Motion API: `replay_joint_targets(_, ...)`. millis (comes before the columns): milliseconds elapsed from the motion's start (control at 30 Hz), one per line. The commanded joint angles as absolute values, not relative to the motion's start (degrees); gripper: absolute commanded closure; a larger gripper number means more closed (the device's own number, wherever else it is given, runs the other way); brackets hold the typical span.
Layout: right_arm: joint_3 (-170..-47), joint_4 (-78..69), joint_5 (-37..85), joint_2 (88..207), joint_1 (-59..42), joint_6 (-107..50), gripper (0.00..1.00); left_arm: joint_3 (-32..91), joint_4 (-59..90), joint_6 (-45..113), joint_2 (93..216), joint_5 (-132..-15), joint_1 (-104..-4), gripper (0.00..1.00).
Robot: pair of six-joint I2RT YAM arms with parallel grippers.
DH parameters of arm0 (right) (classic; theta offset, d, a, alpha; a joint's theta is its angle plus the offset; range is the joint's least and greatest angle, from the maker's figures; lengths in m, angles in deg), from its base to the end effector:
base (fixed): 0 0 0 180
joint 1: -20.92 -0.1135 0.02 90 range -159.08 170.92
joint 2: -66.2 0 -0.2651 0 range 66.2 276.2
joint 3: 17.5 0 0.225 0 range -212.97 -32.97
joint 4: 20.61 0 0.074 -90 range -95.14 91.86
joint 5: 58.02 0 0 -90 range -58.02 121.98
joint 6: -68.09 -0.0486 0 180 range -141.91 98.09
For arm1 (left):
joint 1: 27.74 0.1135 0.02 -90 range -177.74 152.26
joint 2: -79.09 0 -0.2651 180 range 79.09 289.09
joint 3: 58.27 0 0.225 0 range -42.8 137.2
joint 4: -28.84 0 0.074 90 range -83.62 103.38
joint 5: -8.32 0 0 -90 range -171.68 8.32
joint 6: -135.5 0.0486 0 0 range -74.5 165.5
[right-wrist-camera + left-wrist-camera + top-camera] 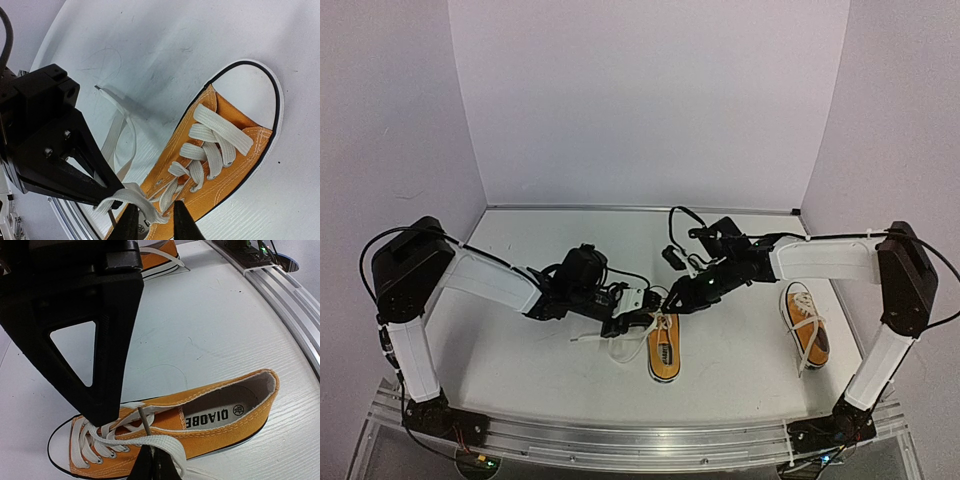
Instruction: Tie the shoes
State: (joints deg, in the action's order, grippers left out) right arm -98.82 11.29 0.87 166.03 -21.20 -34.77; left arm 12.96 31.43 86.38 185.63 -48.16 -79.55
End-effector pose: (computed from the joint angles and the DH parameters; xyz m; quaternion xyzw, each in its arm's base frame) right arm 0.2445 0.2549 0.2142 -0.3168 0.8541 0.3744 0.1729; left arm 0.2110 -0.3117 0.1757 0.7034 0.4801 -0.2956 0.4328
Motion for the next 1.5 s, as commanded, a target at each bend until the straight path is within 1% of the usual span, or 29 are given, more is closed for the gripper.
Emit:
replay_joint_targets(0,-98.82,10.64,1.96,162.60,-20.33,-35.67,0.72,12.47,35.42,84.21,184.05,-45.99,-79.85,1.00)
replay_joint_targets(200,-97.55,11.14,0.87,157.95,-19.15,-37.12,0.72,11.63,40.29,79.88,184.77,-46.83,-79.81,1.00)
replay_joint_targets(333,-95.66,11.25,0.31,153.48,-18.64,-38.63,0.73,12.12,40.81,78.81,185.73,-46.97,-79.79,1.00)
replay_joint_targets(433,-94.37,10.36,-2.52,152.08,-18.63,-41.32,0.74,11.75,42.42,77.85,185.95,-46.80,-79.80,1.00)
replay_joint_targets(567,-90.85,5.68,-6.86,152.20,-18.71,-45.64,0.74,11.69,43.76,77.13,186.27,-46.54,-79.81,1.00)
replay_joint_targets(733,-88.21,1.65,-8.44,153.14,-19.16,-47.96,0.75,11.94,43.75,76.77,186.55,-46.51,-79.79,1.00)
replay_joint_targets(1133,-89.42,-2.22,-8.68,157.94,-20.64,-49.42,0.77,11.68,43.53,77.17,186.33,-46.55,-79.77,1.00)
replay_joint_targets(1467,-90.12,-3.72,-8.90,159.30,-20.65,-50.13,0.78,11.60,43.17,77.48,186.09,-46.52,-79.77,1.00)
